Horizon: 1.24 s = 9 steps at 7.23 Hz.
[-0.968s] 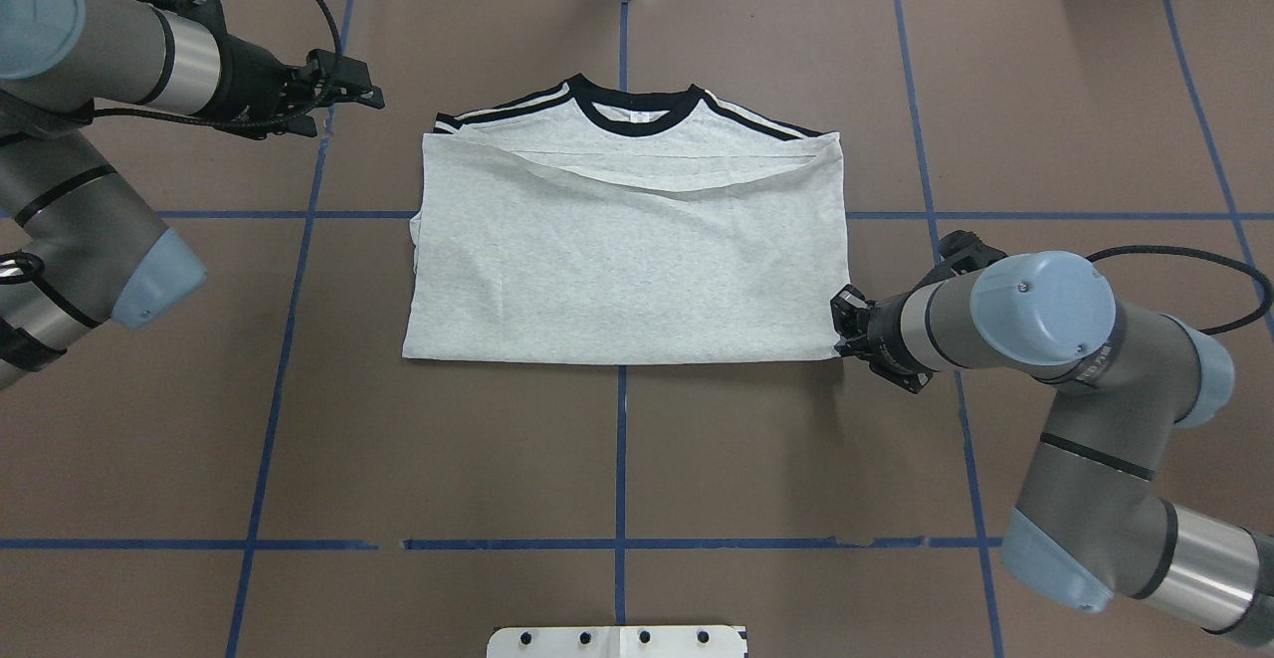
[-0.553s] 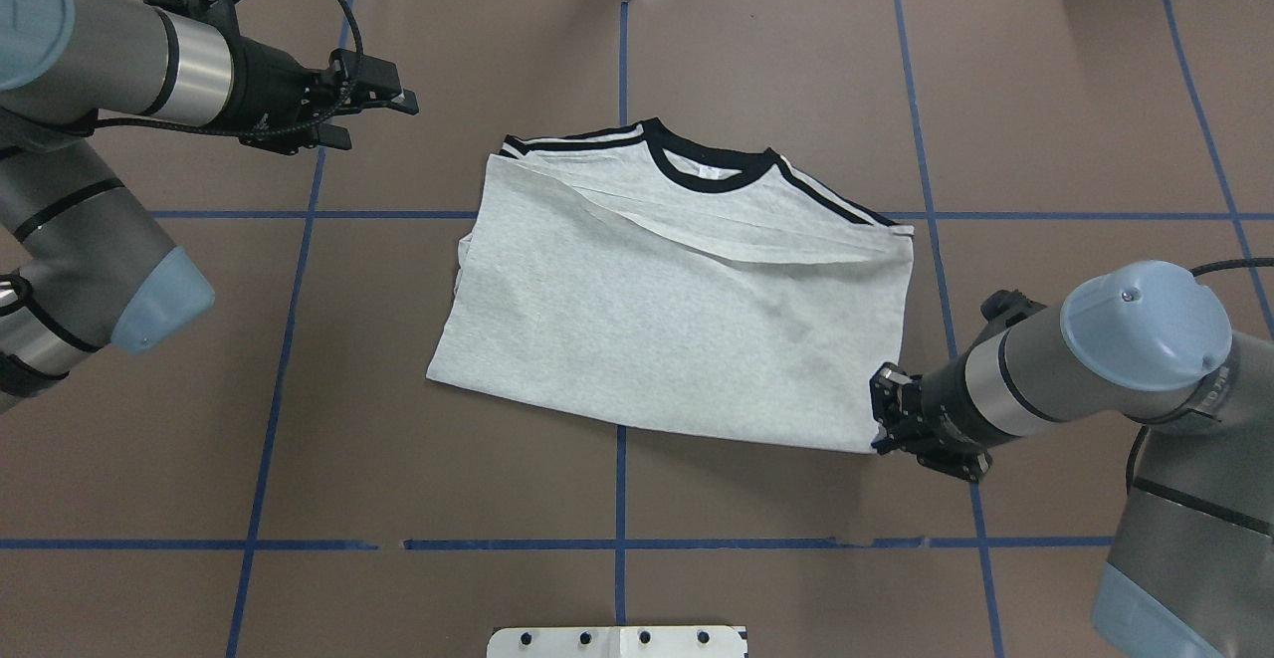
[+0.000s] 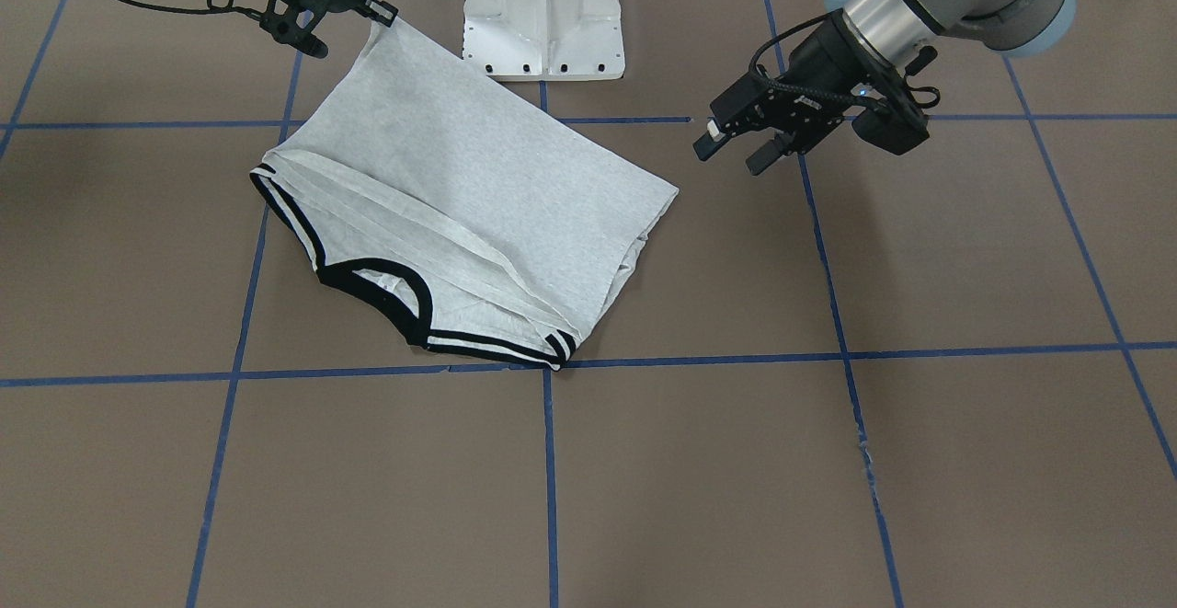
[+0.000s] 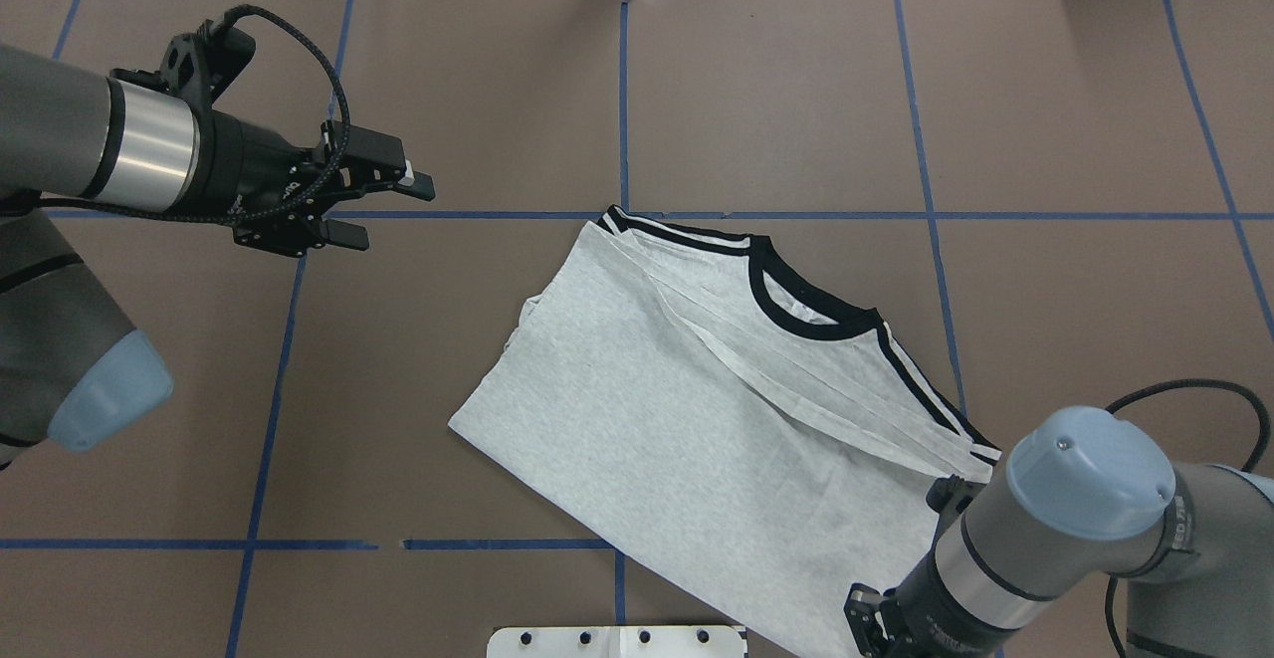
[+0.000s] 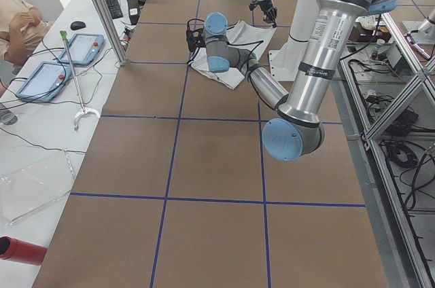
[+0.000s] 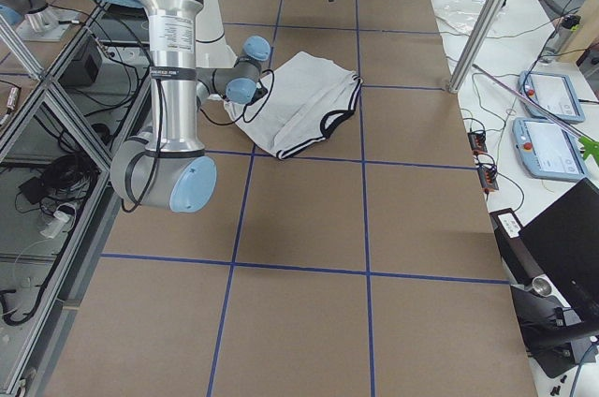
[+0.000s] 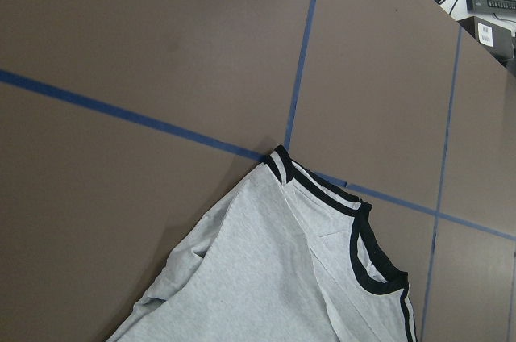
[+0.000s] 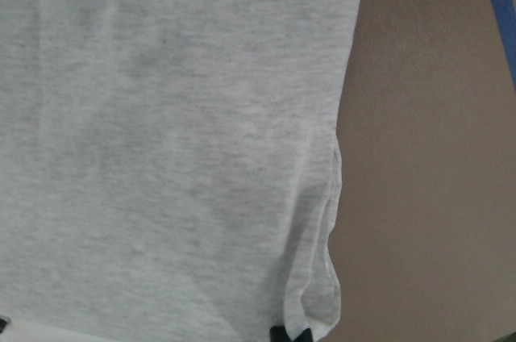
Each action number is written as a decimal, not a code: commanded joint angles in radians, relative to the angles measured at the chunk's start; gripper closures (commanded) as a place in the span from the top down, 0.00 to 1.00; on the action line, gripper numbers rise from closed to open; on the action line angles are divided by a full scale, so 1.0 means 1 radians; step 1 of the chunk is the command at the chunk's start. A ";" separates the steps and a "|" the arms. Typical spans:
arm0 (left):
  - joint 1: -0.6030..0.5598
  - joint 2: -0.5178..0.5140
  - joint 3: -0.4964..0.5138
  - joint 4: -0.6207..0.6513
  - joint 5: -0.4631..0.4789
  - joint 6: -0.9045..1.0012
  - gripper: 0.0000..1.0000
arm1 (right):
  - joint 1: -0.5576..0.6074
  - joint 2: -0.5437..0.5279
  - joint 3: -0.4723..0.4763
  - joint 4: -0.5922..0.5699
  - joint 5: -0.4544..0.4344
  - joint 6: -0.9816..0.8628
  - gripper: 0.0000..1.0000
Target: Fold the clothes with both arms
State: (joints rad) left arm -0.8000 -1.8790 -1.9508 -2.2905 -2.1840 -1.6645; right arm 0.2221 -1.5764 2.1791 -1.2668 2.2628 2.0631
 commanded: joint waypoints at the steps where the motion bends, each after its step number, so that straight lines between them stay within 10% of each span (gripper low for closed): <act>1: 0.118 0.040 -0.037 0.011 0.067 -0.119 1.00 | -0.050 -0.010 0.013 0.000 0.001 0.002 1.00; 6: 0.360 -0.044 0.013 0.393 0.340 -0.172 0.94 | 0.462 0.160 -0.077 0.003 -0.029 -0.009 1.00; 9: 0.395 -0.048 0.081 0.399 0.378 -0.173 0.89 | 0.502 0.185 -0.139 0.001 -0.195 -0.052 1.00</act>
State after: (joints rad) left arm -0.4262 -1.9233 -1.8995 -1.8950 -1.8310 -1.8370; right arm 0.7134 -1.4064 2.0701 -1.2643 2.1068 2.0235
